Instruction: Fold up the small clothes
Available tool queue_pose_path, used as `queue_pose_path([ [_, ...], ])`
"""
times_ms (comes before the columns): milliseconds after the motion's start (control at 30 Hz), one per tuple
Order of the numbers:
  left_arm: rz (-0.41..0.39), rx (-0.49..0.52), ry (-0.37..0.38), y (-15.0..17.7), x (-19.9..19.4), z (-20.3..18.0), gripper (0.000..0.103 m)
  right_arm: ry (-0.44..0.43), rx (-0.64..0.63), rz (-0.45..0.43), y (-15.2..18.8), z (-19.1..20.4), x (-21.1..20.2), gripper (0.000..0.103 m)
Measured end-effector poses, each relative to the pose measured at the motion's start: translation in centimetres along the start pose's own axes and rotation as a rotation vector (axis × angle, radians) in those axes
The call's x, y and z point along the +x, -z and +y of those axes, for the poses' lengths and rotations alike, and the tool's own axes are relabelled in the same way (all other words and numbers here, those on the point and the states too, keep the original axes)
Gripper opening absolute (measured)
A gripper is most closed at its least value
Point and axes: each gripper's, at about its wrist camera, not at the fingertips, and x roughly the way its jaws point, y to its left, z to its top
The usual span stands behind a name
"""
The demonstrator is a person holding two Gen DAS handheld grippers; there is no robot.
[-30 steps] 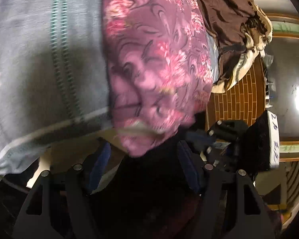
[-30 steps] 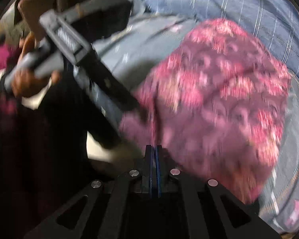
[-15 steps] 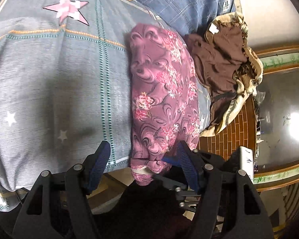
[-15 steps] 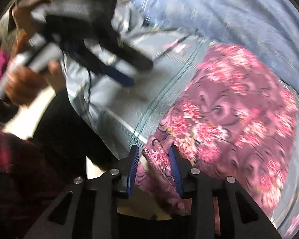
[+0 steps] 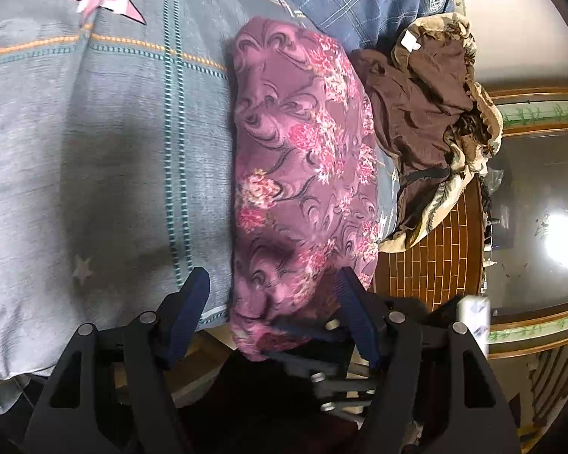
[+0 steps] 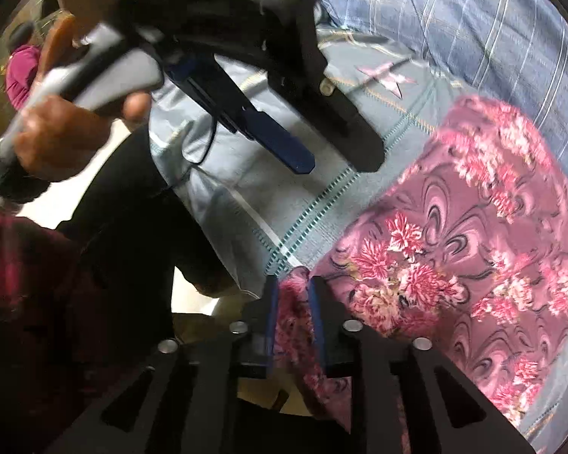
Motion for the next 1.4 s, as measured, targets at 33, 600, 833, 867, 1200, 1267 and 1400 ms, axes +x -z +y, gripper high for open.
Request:
queue_pose_path([
  [33, 0.010, -0.003, 0.006, -0.3, 0.4, -0.1, 0.069, 0.000, -0.016, 0.016, 0.5, 0.3, 0.4, 0.020],
  [600, 0.127, -0.043, -0.023, -2.4, 6.0, -0.7, 0.069, 0.040, -0.003, -0.015, 5.7, -0.2, -0.7, 0.006],
  [833, 0.102, 0.067, -0.003, -1.8, 4.4, -1.9, 0.069, 0.024, 0.408, -0.277, 9.6, -8.1, -9.6, 0.046],
  [867, 0.097, 0.067, -0.005, -1.9, 4.5, -2.0, 0.069, 0.086, 0.518, -0.310, 10.9, -10.8, -10.5, 0.049],
  [1200, -0.006, 0.031, -0.107, -3.0, 4.6, -2.6, 0.056, 0.102, 0.742, -0.371, 12.8, -18.2, -10.3, 0.004],
  [1267, -0.019, 0.029, -0.138, -3.2, 4.8, -2.3, 0.052, 0.098, 0.782, -0.422, 13.3, -19.2, -11.3, 0.004],
  [1400, -0.014, 0.007, -0.158, -3.4, 5.6, -1.5, 0.049, 0.124, 0.848, -0.256, 15.0, -21.6, -8.1, 0.004],
])
